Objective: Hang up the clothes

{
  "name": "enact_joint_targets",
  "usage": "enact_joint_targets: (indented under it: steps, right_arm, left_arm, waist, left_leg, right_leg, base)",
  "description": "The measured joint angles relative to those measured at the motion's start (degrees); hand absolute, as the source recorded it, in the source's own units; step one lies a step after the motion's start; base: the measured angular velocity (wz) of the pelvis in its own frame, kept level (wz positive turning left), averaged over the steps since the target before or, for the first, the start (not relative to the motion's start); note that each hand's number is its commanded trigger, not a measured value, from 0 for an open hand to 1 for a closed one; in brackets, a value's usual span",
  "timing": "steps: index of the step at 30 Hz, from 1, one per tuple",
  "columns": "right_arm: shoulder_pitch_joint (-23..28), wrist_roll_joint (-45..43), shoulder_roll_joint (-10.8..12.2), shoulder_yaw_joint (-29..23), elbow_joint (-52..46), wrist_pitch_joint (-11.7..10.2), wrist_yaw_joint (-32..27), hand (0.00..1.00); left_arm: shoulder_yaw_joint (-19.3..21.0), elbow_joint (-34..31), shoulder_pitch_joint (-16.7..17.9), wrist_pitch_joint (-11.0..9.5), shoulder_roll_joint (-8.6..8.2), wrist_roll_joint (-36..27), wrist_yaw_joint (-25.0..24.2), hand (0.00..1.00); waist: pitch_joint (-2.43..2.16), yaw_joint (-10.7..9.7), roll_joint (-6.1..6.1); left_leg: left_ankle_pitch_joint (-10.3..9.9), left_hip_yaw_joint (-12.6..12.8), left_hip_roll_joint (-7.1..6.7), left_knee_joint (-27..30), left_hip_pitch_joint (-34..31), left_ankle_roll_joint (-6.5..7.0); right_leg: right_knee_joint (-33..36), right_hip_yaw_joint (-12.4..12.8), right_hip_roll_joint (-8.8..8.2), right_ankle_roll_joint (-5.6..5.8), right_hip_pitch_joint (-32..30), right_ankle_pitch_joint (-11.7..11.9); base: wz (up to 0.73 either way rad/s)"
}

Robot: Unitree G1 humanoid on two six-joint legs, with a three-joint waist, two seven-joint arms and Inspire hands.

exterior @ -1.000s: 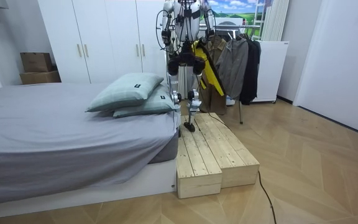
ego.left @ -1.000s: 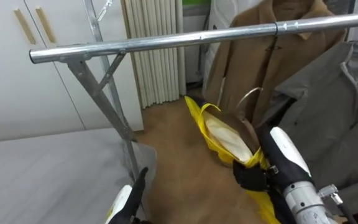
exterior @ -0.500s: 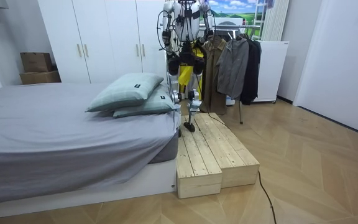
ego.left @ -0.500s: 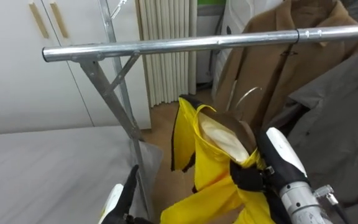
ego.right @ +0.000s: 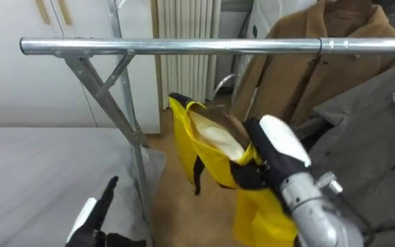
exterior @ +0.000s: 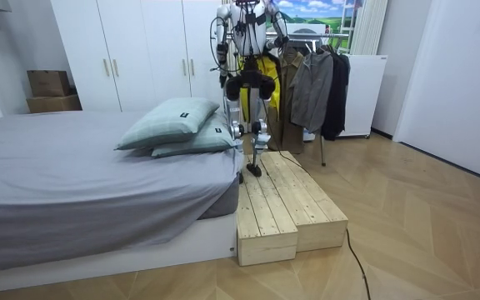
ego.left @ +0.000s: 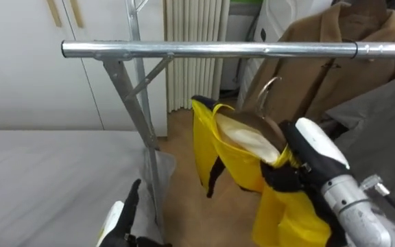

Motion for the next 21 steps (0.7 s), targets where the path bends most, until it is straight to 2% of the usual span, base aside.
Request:
enact_joint_targets:
  steps: [5, 7, 8, 10, 16, 21]
  right_arm:
    - [-2.4, -0.8, -0.1, 0.0, -0.7, -0.1, 1.5, 1.0]
    - [-3.3, -1.0, -0.2, 0.0, -0.7, 0.0, 2.3, 1.0]
    - [-4.1, -1.0, -0.2, 0.0, -0.7, 0.0, 2.8, 1.0]
    - [-5.3, -1.3, -0.2, 0.0, -0.7, 0.0, 3.3, 1.0]
    - [-8.0, -2.0, -0.3, 0.0, -0.7, 0.0, 4.4, 1.0]
    - [-8.2, -1.0, -0.3, 0.1, -0.7, 0.0, 6.2, 1.0]
  left_arm:
    - [0.4, -0.3, 0.0, 0.0, -0.13, -0.1, -0.3, 0.0]
    - [0.5, -0.3, -0.2, 0.0, 0.07, -0.1, -0.5, 0.0]
    - [0.6, -0.3, -0.2, -0.1, 0.33, -0.1, -0.8, 0.0]
    - [1.1, -0.3, -0.2, -0.1, 0.39, -0.1, -1.2, 0.0]
    - [1.2, -0.2, -0.2, -0.1, 0.7, -0.1, -1.2, 0.0]
    - [0.9, -0.2, -0.1, -0.1, 0.97, -0.1, -1.2, 0.0]
  waist:
    - [-0.08, 1.4, -0.22]
    - [-0.07, 1.9, -0.31]
    - [-0.06, 2.2, -0.52]
    - [-0.07, 2.3, -0.75]
    - [-0.02, 3.4, -1.01]
    - [0.24, 4.6, -1.47]
  left_leg:
    - [0.0, 0.1, 0.16, 0.0, 0.1, -0.01]
    - [0.0, 0.0, 0.25, 0.0, 0.2, -0.02]
    - [0.0, 0.0, 0.31, 0.0, 0.2, -0.04]
    - [-0.1, -0.2, 0.3, 0.0, 0.1, -0.21]
    - [-0.1, -1.6, 0.43, 0.0, 0.1, -0.22]
    - [-0.1, -2.0, 0.45, 0.0, 1.0, -0.23]
  right_leg:
    - [-0.3, -0.3, 0.0, -0.17, 0.5, 0.1]
    - [-0.3, -1.2, -0.09, -0.21, 0.5, 0.1]
    - [-0.3, -2.7, -0.35, -0.44, 0.5, -0.1]
    - [-0.3, -4.1, -0.63, -0.73, 0.7, -0.2]
    - [-0.4, -5.0, -0.63, -0.93, 1.1, -0.3]
    - [-0.7, -5.6, -0.72, -1.45, 2.4, -0.6]
  base:
    - [0.02]
    - [0.06]
    - [0.06]
    - [0.13]
    - [0.11]
    - [0.08]
